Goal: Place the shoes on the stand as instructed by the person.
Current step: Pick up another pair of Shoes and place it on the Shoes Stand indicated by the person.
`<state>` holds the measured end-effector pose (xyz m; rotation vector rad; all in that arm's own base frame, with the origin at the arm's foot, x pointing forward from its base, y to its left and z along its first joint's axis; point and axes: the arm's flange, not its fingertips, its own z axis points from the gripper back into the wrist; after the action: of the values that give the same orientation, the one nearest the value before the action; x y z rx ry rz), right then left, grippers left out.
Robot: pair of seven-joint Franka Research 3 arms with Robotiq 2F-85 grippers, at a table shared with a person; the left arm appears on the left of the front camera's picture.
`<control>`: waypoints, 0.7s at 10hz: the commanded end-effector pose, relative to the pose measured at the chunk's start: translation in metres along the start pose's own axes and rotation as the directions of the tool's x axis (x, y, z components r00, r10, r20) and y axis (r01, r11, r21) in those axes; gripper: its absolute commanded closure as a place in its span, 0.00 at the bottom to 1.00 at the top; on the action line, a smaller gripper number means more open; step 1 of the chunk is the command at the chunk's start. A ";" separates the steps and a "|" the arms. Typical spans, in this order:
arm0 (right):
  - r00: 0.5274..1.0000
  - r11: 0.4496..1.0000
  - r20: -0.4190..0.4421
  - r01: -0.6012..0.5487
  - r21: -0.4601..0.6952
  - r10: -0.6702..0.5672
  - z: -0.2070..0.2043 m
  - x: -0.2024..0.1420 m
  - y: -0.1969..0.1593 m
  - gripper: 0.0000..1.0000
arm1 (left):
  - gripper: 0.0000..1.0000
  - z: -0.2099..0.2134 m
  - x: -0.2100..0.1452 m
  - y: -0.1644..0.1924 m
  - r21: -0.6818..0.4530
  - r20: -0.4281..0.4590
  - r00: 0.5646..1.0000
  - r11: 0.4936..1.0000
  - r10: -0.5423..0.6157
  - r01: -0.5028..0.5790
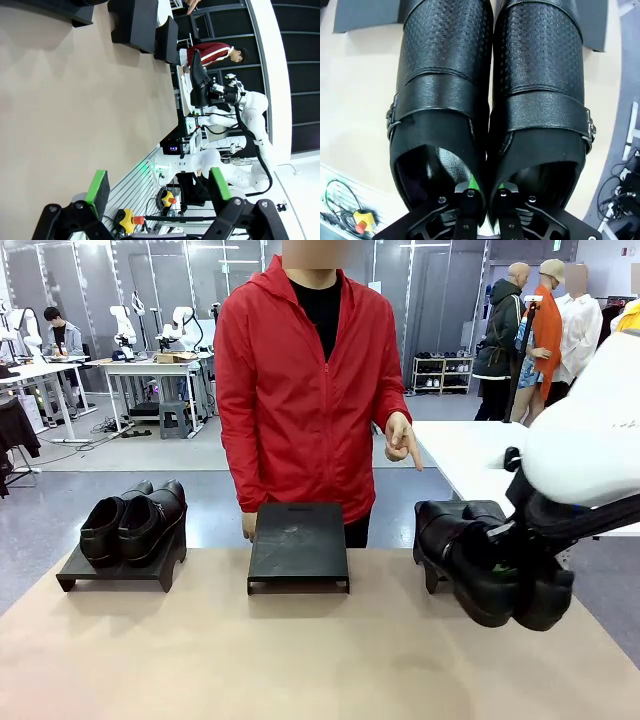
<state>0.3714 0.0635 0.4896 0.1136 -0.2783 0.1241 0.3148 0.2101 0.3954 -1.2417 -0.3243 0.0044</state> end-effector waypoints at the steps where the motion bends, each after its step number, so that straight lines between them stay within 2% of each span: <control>1: 0.999 1.000 0.047 0.000 0.028 -0.001 0.008 0.004 -0.010 1.00 | 0.00 0.001 -0.003 -0.001 -0.008 -0.009 1.000 1.000 -0.010 0.010; 3: 0.998 0.999 0.063 0.005 0.050 -0.008 0.010 -0.003 -0.012 1.00 | 0.00 0.001 -0.003 -0.001 -0.008 -0.009 1.000 1.000 -0.010 0.010; 4: 1.000 1.000 0.015 0.018 0.010 -0.018 0.003 0.002 -0.016 1.00 | 0.00 0.001 -0.003 -0.001 -0.008 -0.009 1.000 1.000 -0.010 0.010; 7: 1.000 1.000 0.015 0.018 0.010 -0.018 0.003 0.002 -0.016 1.00 | 0.00 0.001 -0.003 -0.001 -0.008 -0.009 1.000 1.000 -0.010 0.010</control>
<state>0.3722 0.0479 0.4829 0.1296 -0.2707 0.1055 0.3148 0.2102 0.3954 -1.2417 -0.3243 0.0045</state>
